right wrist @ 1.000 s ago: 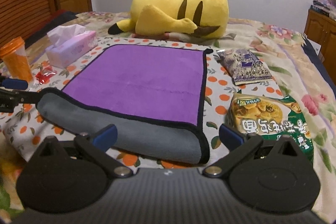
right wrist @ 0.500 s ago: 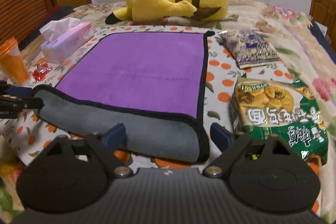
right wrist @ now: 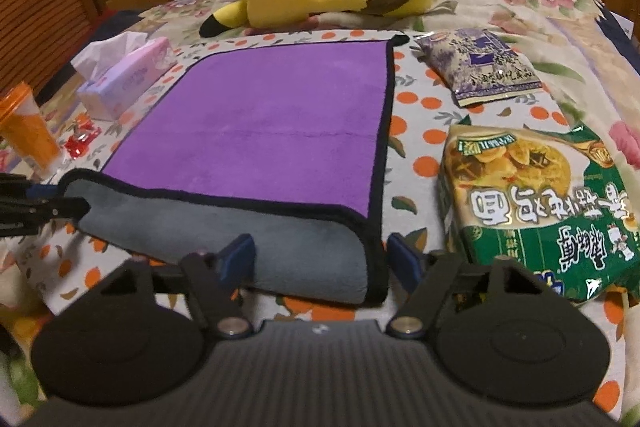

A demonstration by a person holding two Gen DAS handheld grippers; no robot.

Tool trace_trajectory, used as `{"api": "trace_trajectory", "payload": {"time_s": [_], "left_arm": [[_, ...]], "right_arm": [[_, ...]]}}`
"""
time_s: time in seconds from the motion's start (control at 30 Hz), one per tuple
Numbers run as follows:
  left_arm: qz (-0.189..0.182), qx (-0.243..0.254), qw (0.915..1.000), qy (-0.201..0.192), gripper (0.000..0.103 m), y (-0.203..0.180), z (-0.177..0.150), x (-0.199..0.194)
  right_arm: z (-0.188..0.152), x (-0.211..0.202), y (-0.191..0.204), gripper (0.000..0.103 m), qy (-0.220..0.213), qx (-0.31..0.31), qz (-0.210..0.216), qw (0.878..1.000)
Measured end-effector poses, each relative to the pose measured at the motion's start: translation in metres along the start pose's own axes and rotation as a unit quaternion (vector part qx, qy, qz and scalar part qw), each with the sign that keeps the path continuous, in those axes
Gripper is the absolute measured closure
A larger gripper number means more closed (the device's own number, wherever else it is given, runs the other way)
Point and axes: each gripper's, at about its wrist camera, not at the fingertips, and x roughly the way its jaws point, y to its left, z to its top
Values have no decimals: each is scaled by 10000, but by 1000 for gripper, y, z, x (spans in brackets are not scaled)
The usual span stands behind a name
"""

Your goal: Fold towel

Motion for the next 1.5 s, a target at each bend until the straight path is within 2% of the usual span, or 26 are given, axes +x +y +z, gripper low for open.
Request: {"api": "trace_trajectory", "payload": {"time_s": [0.1, 0.2, 0.3, 0.37, 0.47, 0.57, 0.87, 0.9, 0.97, 1.07, 1.5], "left_arm": [[-21, 9, 10000, -3, 72, -1, 0, -1], [-33, -15, 10000, -1, 75, -1, -1, -1], [6, -28, 10000, 19, 83, 0, -1, 0], [-26, -49, 10000, 25, 84, 0, -1, 0], [-45, -52, 10000, 30, 85, 0, -1, 0], [-34, -47, 10000, 36, 85, 0, -1, 1], [-46, -39, 10000, 44, 87, 0, -2, 2], [-62, -42, 10000, 43, 93, 0, -2, 2], [-94, -65, 9999, 23, 95, 0, -2, 1], [-109, -109, 9999, -63, 97, 0, -1, -2], [-85, 50, 9973, -726, 97, -14, 11, -35]], "right_arm": [[2, -3, 1, 41, -25, -45, 26, 10000], [3, -4, 0, 54, -35, -76, 37, 10000], [4, -5, -3, 65, -14, -100, 32, 9999], [4, -4, -3, 74, 8, -126, 13, 9999], [3, -3, -1, 79, 16, -252, -27, 9997], [1, 0, -1, 80, 91, -351, -136, 9992], [-1, 3, -5, 81, 145, -268, -36, 9995], [-1, 2, -5, 82, 146, -282, -26, 9995], [-1, 2, -5, 97, 144, -318, 25, 9994], [-1, 0, -2, 99, 94, -417, -28, 9991], [13, -26, -7, 100, -745, -324, 20, 9967]]}}
